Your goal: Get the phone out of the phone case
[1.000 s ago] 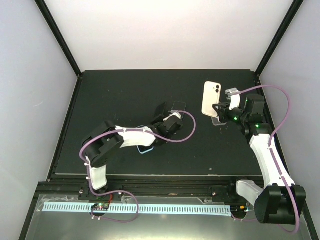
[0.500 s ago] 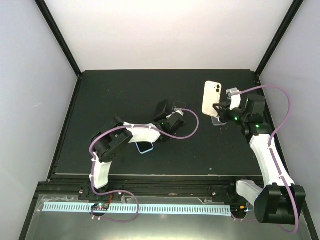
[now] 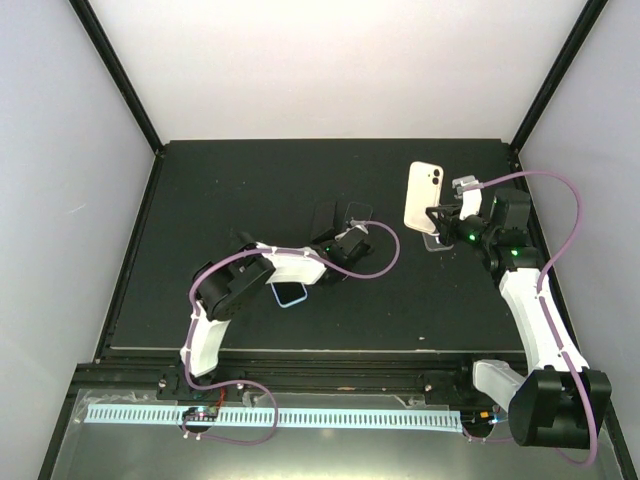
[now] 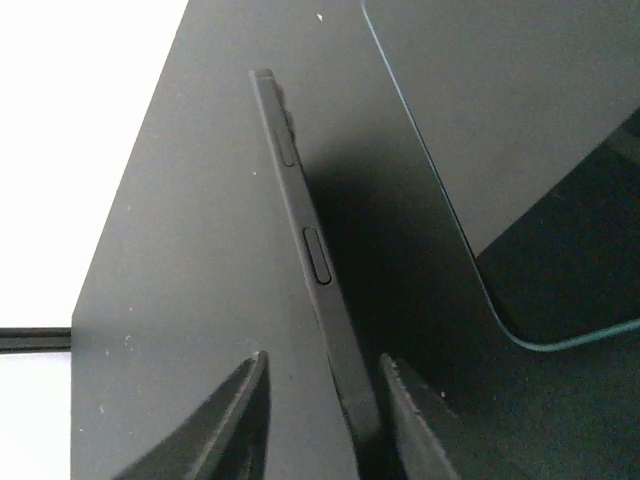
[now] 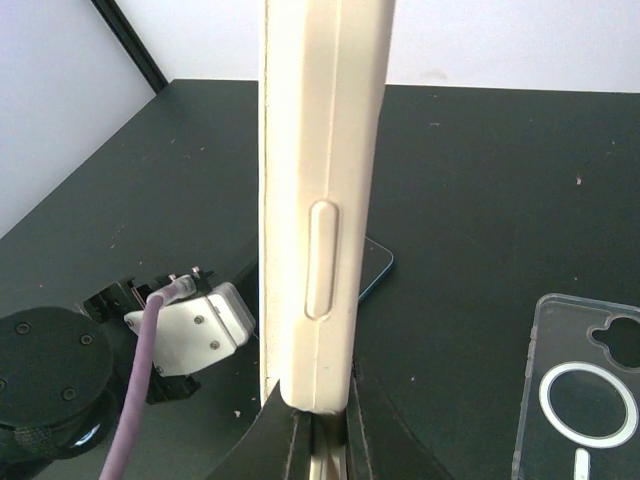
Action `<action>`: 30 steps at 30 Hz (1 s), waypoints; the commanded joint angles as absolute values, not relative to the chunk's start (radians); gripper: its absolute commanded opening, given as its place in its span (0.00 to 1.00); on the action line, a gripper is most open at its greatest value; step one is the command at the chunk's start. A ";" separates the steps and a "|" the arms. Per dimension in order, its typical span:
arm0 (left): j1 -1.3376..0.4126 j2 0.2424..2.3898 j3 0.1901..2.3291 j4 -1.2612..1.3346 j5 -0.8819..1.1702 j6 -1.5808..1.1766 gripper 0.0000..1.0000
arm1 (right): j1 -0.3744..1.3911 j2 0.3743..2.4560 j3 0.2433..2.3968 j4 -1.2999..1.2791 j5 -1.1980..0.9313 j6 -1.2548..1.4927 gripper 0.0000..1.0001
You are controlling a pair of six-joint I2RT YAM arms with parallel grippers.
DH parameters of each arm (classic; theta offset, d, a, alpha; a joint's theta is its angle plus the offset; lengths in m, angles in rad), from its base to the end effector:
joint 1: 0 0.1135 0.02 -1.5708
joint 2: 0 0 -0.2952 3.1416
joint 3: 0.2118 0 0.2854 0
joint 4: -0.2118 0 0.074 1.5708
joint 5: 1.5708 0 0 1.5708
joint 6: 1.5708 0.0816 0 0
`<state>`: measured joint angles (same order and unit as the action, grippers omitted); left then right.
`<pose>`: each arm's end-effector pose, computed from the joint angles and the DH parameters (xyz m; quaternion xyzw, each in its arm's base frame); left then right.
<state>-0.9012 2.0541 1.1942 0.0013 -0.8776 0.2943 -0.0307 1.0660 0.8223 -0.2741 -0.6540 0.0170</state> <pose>0.3392 -0.3273 0.1071 0.3551 0.7847 0.2857 0.4202 0.2845 0.0409 0.2941 -0.1418 0.8224 0.2744 0.4778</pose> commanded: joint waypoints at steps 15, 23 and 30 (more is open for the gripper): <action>-0.873 1.988 1.238 -0.238 -0.741 -0.004 0.63 | -0.043 1.062 0.795 -0.211 -0.652 0.029 0.01; -0.877 1.744 1.172 -0.380 -0.598 -0.171 0.67 | -0.056 1.034 0.831 -0.268 -0.607 0.001 0.01; -0.889 1.409 1.175 -0.587 -0.355 -0.287 0.74 | -0.057 1.068 1.032 -0.559 -0.511 -0.176 0.01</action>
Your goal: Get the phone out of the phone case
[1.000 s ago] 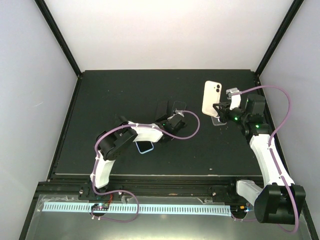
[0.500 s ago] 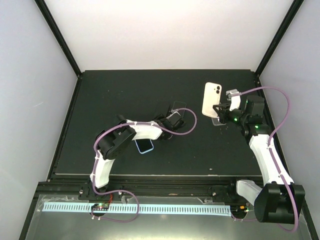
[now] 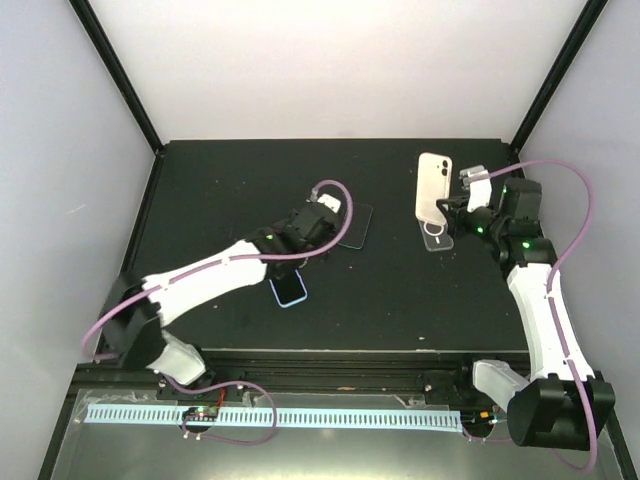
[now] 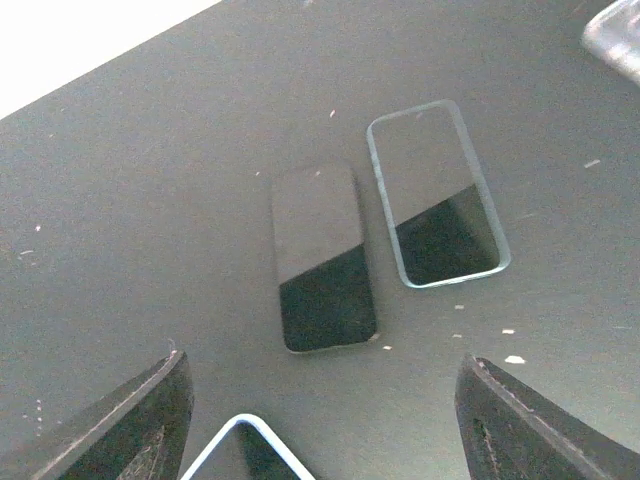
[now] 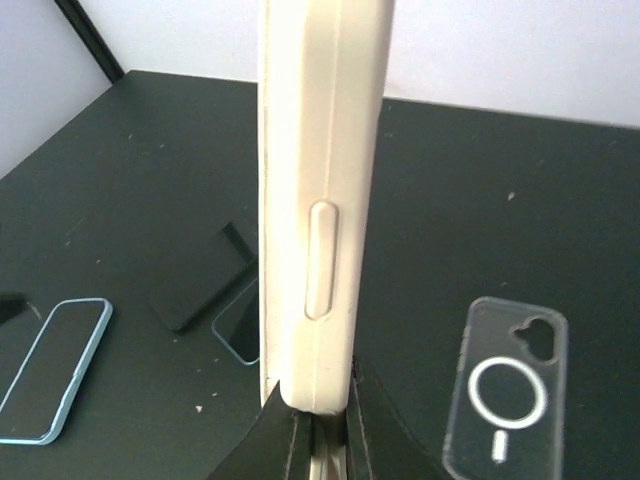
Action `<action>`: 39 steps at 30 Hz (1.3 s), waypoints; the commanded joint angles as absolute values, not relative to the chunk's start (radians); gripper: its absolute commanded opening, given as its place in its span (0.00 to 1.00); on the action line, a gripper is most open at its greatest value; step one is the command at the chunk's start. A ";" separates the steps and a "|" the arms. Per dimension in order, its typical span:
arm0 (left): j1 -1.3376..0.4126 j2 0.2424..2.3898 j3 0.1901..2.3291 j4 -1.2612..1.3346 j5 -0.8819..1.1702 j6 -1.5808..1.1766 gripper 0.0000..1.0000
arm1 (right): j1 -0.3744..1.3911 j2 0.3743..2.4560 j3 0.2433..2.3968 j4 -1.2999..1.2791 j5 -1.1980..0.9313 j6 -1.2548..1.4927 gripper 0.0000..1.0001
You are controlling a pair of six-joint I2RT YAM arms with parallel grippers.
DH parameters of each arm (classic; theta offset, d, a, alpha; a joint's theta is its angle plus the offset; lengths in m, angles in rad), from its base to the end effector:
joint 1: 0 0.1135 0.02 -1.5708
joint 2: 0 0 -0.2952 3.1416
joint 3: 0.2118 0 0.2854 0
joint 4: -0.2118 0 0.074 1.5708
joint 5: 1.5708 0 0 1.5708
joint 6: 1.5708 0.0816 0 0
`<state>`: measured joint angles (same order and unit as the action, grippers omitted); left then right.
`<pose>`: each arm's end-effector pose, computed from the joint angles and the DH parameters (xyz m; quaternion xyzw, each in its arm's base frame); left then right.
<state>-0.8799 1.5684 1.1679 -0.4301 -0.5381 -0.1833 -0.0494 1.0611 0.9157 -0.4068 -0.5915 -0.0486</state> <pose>0.2851 -0.2792 0.2488 0.2164 0.8776 0.0369 0.4262 0.2833 0.0315 0.3158 -0.1418 0.8352 0.2313 0.4783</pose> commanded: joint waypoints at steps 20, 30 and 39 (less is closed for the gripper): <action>-0.865 1.026 0.972 -0.448 -0.394 -0.039 0.99 | -0.057 1.547 1.389 -1.043 -0.411 -0.276 0.01; -0.840 0.956 0.942 -0.436 -0.477 -0.034 0.99 | -0.044 1.901 1.598 -1.039 -0.482 -0.190 0.01; -0.824 0.956 0.942 -0.447 -0.510 -0.029 0.99 | -0.042 2.009 1.663 -1.045 -0.373 -0.206 0.01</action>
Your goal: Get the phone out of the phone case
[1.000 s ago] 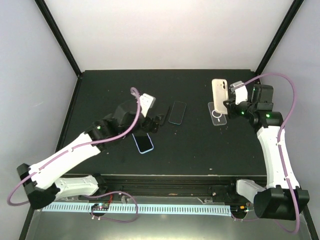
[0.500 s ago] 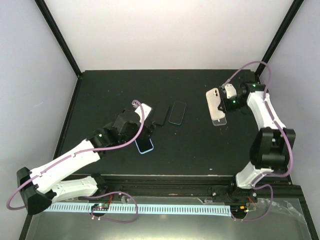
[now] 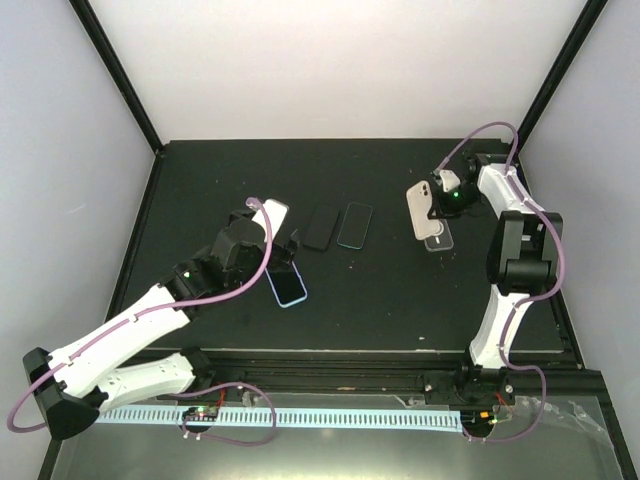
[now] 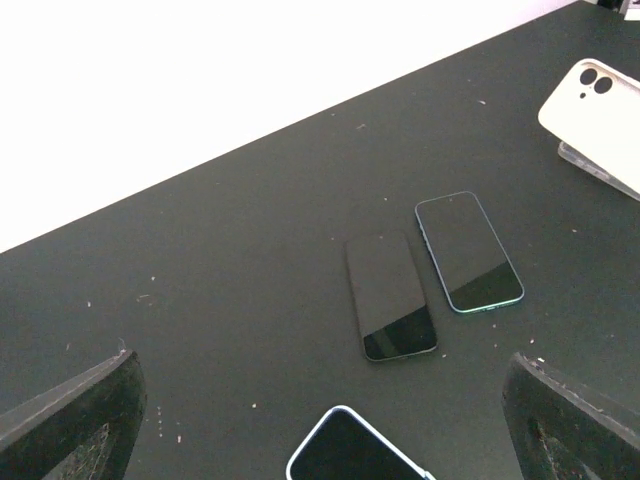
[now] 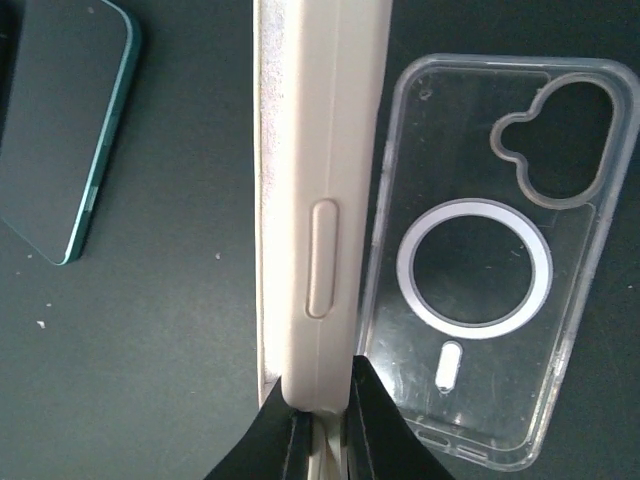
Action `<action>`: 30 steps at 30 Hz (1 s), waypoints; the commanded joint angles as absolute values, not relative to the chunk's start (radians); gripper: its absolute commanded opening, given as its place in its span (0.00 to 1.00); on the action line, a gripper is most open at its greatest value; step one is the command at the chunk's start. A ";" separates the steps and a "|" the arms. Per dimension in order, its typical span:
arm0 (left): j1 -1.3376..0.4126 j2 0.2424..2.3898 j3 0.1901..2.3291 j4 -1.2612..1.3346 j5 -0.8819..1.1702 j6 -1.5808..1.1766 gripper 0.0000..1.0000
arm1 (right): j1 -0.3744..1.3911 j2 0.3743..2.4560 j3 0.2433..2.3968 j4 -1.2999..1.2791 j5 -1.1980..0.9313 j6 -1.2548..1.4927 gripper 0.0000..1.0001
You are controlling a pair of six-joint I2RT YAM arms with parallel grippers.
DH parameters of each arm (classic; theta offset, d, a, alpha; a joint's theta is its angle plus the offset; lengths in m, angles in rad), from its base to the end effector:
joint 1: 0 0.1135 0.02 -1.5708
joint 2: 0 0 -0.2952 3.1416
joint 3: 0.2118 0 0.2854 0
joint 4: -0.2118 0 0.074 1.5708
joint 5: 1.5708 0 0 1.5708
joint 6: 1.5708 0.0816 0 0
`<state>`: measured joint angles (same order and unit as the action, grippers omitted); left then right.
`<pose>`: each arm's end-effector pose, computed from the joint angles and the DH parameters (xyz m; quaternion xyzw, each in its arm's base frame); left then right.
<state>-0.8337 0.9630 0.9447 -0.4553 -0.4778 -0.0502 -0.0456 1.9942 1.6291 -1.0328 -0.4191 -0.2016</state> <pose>0.2038 -0.1687 0.3439 0.2025 0.8133 -0.0342 0.5444 0.4499 0.0127 0.1927 -0.0938 0.9701 0.1952 0.1094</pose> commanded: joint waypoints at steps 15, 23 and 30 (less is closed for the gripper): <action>-0.822 0.974 0.939 -0.449 -0.509 -0.026 0.99 | -0.043 2.049 1.650 -0.951 -0.241 -0.175 0.01; -0.819 0.973 0.941 -0.451 -0.506 -0.028 0.99 | -0.041 1.984 1.622 -0.958 -0.330 -0.197 0.01; -0.817 0.975 0.944 -0.453 -0.493 -0.031 0.99 | -0.001 1.961 1.572 -0.956 -0.364 -0.204 0.01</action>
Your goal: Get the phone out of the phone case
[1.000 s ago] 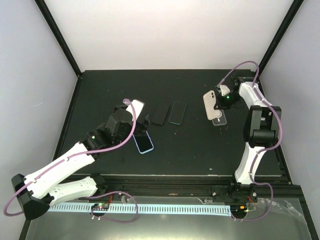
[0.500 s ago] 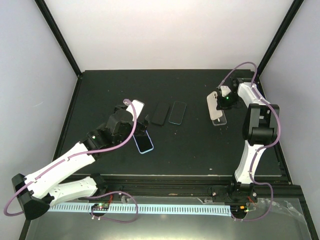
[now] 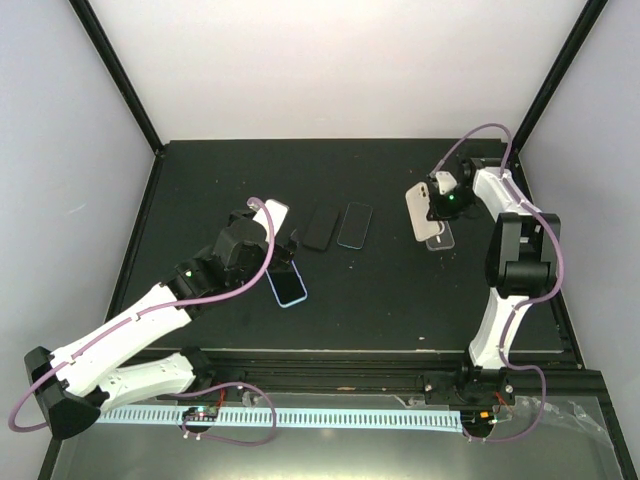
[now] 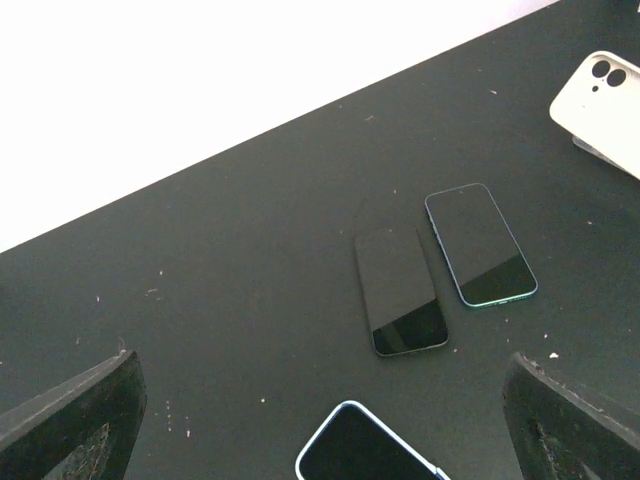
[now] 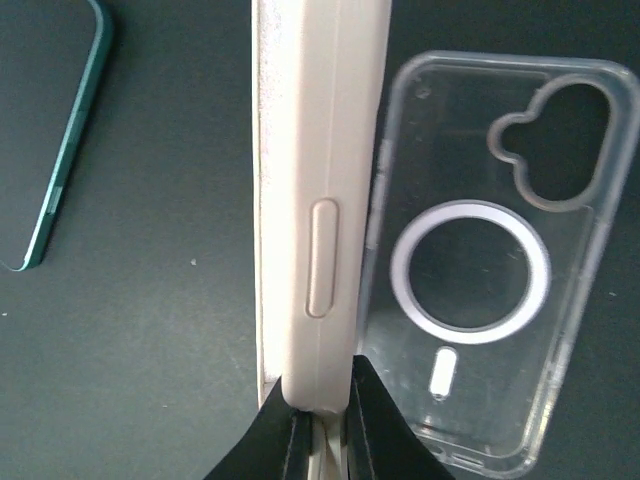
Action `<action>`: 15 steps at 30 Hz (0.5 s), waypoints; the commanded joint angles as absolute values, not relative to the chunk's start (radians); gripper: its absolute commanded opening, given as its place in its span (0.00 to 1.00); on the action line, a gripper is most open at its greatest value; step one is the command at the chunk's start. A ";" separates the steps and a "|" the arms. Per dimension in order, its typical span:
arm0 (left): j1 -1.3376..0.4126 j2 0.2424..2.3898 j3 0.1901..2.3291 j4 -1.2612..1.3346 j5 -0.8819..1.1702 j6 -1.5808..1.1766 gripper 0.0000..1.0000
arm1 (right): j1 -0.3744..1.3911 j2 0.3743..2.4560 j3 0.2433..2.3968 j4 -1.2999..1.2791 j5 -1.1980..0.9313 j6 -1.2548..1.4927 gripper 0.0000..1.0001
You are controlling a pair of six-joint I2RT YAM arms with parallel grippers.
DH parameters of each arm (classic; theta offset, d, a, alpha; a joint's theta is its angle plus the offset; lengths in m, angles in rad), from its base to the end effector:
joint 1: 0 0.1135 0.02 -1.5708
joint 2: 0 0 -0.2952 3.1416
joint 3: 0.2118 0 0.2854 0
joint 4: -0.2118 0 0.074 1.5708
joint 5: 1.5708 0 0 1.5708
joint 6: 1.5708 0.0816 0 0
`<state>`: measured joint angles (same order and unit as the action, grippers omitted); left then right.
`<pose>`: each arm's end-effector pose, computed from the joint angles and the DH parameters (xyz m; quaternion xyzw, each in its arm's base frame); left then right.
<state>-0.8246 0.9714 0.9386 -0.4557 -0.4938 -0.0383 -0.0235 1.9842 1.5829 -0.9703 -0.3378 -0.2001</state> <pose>0.2070 -0.1669 0.3396 0.2021 0.8159 -0.0186 0.5413 0.4493 0.0165 0.1821 -0.1031 0.9756 0.1553 0.1161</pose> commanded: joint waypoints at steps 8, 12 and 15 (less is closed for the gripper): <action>-0.816 0.978 0.943 -0.453 -0.493 -0.032 0.99 | -0.002 2.029 1.617 -0.950 -0.281 -0.163 0.01; -0.816 0.974 0.942 -0.453 -0.493 -0.031 0.99 | -0.006 2.047 1.636 -0.949 -0.241 -0.150 0.01; -0.816 0.974 0.942 -0.453 -0.492 -0.031 0.99 | -0.016 2.048 1.647 -0.946 -0.192 -0.143 0.01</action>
